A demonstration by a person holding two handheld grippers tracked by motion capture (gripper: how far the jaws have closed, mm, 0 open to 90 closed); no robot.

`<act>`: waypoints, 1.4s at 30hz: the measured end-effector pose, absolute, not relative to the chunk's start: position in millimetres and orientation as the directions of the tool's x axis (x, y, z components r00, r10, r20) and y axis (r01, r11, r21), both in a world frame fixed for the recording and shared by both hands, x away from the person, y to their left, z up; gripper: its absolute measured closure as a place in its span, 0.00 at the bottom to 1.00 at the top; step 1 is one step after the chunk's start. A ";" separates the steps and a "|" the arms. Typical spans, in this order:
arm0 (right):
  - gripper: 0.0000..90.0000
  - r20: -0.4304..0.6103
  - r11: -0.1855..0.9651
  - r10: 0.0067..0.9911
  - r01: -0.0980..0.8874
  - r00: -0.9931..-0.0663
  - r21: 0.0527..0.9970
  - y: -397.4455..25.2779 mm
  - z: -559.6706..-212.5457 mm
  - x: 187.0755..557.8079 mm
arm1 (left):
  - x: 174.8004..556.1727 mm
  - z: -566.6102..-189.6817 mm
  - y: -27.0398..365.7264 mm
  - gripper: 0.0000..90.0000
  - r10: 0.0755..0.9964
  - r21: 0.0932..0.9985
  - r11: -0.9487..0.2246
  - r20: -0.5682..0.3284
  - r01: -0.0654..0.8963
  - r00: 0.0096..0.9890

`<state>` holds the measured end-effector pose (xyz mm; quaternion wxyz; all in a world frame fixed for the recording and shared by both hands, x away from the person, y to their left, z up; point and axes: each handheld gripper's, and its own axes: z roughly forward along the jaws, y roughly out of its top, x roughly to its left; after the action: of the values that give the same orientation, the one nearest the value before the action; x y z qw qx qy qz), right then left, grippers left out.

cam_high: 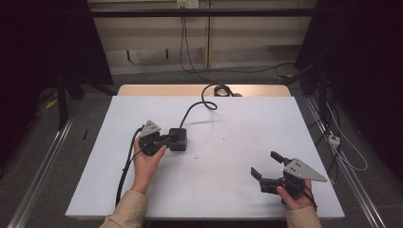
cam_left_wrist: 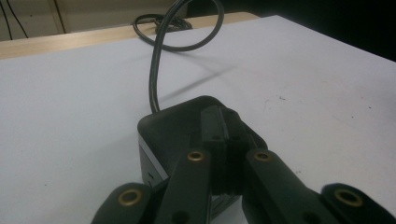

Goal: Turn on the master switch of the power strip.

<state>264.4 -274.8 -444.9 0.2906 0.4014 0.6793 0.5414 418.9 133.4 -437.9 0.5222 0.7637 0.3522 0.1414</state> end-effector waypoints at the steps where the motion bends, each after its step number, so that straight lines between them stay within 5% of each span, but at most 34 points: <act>1: 0.07 0.039 0.093 0.860 0.231 -0.509 0.969 -274.9 -445.0 264.2 | 418.6 -437.6 133.1 1.00 0.688 0.896 -0.209 -0.150 0.392 0.710; 29: 0.07 0.054 0.078 0.866 0.241 -0.497 0.967 -282.9 -447.6 260.3 | 416.0 -435.3 128.0 0.99 0.704 0.894 -0.223 -0.128 0.388 0.698; 32: 0.07 0.055 0.076 0.866 0.241 -0.496 0.968 -283.2 -447.7 259.3 | 417.5 -435.8 126.0 0.79 0.709 0.894 -0.171 -0.180 0.413 0.682; 37: 0.07 0.052 0.078 0.868 0.238 -0.495 0.968 -284.2 -447.7 257.6 | 415.8 -432.1 123.9 0.73 0.692 0.898 -0.156 -0.197 0.410 0.695; 42: 0.07 0.056 0.072 0.872 0.241 -0.486 0.968 -287.3 -447.7 256.7 | 414.9 -429.5 126.5 0.53 0.687 0.896 -0.133 -0.224 0.423 0.692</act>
<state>256.7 -287.3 -447.7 0.2920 0.4146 0.6713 0.5405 414.9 126.5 -429.5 0.5422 0.7428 0.3733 0.1218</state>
